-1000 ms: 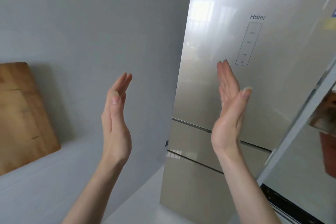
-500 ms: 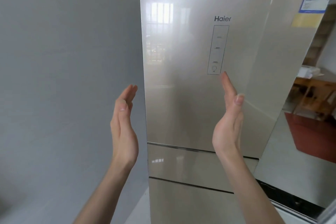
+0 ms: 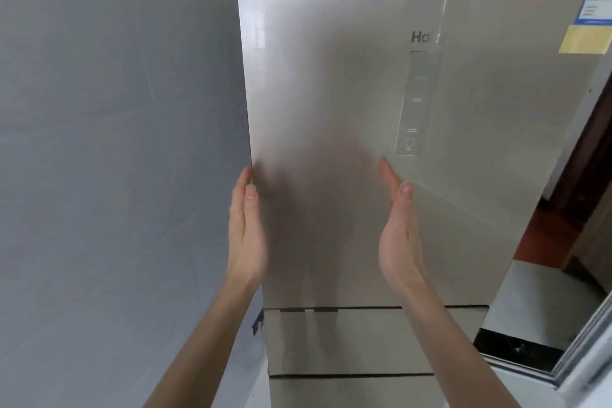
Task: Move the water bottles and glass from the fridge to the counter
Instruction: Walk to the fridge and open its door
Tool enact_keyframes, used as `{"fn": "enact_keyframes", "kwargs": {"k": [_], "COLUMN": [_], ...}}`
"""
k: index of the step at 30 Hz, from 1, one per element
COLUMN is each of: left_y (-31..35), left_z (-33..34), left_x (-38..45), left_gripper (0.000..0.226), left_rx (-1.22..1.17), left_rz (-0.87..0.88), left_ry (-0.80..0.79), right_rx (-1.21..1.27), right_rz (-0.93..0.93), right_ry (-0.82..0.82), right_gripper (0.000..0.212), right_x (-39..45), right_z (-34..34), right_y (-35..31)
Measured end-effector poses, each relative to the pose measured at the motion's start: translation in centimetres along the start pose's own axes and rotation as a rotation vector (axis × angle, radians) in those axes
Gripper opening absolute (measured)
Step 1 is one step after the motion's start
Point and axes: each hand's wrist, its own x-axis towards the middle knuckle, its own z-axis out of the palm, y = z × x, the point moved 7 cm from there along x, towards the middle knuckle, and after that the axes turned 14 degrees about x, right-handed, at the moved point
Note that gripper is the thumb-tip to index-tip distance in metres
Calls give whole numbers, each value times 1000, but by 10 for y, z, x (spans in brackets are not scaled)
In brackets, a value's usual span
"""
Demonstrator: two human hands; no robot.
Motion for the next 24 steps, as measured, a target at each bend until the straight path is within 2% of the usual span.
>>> {"fn": "enact_keyframes", "kwargs": {"k": [6,10,12,15,19,24], "left_y": [-12,-15,-16,-18,-14,-8], "left_z": [13,12,15,17,14,9], "left_x": [28,38,44,52,52,43], "left_gripper": [55,54,54,56,54,54], "left_rx": [-44,-52,-64,-61,-47,-32], "left_rz": [-77,-106,-122,-152,-185,-206], "left_ry": [-43,-53,-91,-116,-110,-102], "right_rx": [-172,-241,-330,-541,-726,-866], "right_rz": [29,10,-1,-5,11,-30], "right_ry": [-44,-38,-7,25,-20,-48], "right_gripper": [75,69,63,69,79,80], "right_x": [8,8,10,19,24,15], "right_z": [18,20,13,3,-2,-11], "right_y": [23,26,29,36,48,49]}}
